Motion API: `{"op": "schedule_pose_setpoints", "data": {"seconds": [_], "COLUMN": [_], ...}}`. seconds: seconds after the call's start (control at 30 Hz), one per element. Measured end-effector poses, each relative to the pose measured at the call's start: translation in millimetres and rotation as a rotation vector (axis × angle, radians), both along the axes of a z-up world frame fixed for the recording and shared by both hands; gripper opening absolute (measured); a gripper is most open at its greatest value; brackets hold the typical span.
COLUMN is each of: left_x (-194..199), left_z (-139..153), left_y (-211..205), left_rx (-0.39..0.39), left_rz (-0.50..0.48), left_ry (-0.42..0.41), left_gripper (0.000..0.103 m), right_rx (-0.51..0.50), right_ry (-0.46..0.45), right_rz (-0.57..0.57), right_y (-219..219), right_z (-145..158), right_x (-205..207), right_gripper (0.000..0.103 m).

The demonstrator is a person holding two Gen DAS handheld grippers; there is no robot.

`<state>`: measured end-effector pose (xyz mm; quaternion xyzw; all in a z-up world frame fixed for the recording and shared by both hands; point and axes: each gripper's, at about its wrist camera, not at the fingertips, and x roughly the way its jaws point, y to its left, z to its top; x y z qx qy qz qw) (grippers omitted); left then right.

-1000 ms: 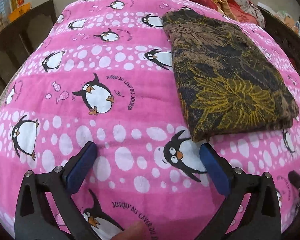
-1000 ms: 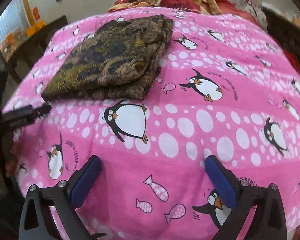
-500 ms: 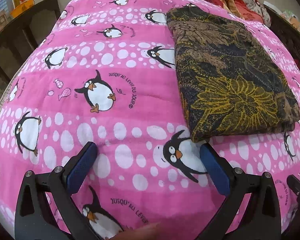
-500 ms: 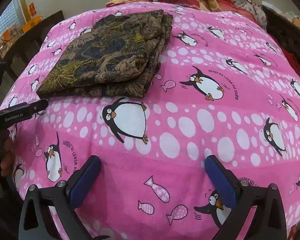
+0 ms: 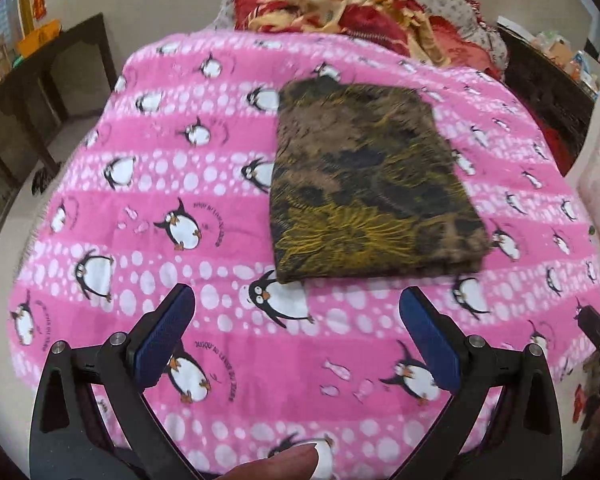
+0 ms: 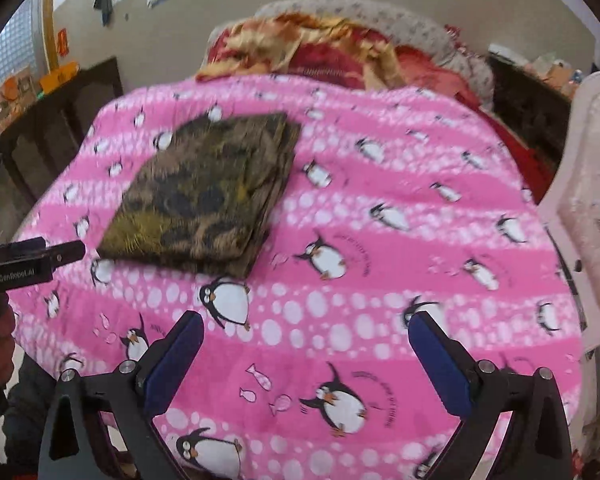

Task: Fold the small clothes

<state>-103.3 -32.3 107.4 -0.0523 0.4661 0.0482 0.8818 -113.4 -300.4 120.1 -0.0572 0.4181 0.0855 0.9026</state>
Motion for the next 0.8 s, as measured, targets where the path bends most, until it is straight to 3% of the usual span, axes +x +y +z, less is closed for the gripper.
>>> {"op": "schedule_pose_setpoints", "data": {"seconds": [0.3, 0.8], "left_x": [-19.8, -20.7], "left_z": [35.8, 46.8], "left_y": [-24.0, -33.0], "left_rx": [0.031, 0.033], "left_rz": [-0.042, -0.052], "left_ry": [-0.067, -0.064], "left_gripper": [0.102, 0.103], "right_rx": [-0.001, 0.011], "right_ry": [-0.089, -0.130], "right_rz": [-0.005, 0.026], "right_y": [-9.4, -4.4], "right_z": [29.3, 49.5], "right_x": [-36.3, -40.2], "right_gripper": [0.102, 0.102]}}
